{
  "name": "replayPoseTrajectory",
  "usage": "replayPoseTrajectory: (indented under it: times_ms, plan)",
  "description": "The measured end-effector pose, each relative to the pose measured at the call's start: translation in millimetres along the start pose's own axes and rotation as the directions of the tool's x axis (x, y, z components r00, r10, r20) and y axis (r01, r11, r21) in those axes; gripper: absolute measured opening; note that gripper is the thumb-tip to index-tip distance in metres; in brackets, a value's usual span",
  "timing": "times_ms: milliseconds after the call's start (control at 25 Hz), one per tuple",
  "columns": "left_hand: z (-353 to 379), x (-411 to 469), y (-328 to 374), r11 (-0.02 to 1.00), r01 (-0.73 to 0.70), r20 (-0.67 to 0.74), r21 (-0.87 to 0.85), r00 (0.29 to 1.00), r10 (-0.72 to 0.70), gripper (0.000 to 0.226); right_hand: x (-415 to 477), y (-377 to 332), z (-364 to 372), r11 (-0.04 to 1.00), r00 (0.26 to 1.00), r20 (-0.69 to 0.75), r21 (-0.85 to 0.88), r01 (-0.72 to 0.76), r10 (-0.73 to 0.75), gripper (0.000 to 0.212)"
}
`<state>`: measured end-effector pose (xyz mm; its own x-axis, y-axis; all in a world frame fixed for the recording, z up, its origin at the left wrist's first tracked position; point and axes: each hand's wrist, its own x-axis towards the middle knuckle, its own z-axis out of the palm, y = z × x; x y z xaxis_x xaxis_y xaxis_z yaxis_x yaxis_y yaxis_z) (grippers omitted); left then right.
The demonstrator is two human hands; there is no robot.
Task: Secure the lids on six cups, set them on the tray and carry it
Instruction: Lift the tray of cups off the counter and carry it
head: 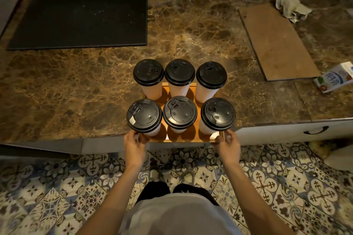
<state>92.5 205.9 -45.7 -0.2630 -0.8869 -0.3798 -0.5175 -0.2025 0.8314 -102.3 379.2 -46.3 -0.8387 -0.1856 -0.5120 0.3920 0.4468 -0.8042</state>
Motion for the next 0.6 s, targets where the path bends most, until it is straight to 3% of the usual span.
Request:
replayPoseTrajectory:
  times_ms: [200,600]
  plan:
    - [-10,-29,-13,0.928,0.176,0.139,-0.329,0.981,-0.137,0.040,-16,22,-19,0.989,0.996,0.066,0.136,-0.060,0.051,0.039]
    - [-24,-72,-47,0.914,0.295,0.152,-0.280,0.953,-0.261,0.039,-53,39,-48,0.991,0.982,0.180,0.111,-0.070,0.049,0.035]
